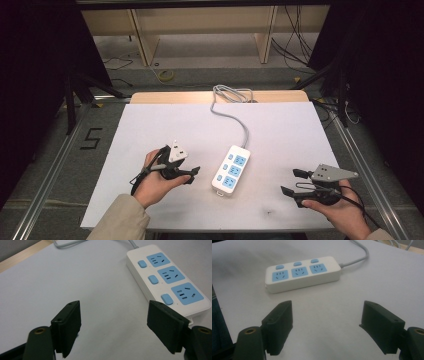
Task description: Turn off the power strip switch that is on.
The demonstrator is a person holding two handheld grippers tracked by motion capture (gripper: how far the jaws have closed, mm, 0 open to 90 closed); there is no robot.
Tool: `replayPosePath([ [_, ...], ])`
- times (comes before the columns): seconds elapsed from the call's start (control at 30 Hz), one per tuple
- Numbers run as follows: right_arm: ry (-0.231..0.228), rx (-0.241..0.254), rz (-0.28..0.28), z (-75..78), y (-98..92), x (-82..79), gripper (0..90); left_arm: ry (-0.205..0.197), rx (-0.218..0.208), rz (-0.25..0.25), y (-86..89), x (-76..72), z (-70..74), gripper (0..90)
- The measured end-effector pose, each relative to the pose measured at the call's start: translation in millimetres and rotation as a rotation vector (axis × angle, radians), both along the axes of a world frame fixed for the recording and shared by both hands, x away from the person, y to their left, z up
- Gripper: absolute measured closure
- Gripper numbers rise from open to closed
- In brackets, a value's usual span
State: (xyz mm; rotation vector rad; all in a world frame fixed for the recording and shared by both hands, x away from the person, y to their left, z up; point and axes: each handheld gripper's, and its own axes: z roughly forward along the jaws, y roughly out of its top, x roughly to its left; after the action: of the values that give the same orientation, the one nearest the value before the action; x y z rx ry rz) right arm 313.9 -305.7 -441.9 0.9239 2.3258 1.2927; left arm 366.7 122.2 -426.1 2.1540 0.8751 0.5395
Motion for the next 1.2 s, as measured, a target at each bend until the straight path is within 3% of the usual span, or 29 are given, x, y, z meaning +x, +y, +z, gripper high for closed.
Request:
replayPosePath([
  [0.67,0.007,-0.004,0.004,-1.1,0.6,1.3,25.4,-0.011,-0.022,0.01,23.4,-18.1,-9.5,23.1],
  [1.2,0.011,-0.008,0.009,-1.3,1.3,1.8,25.0,-0.015,0.006,0.034,36.6,-30.5,-19.6,22.8],
])
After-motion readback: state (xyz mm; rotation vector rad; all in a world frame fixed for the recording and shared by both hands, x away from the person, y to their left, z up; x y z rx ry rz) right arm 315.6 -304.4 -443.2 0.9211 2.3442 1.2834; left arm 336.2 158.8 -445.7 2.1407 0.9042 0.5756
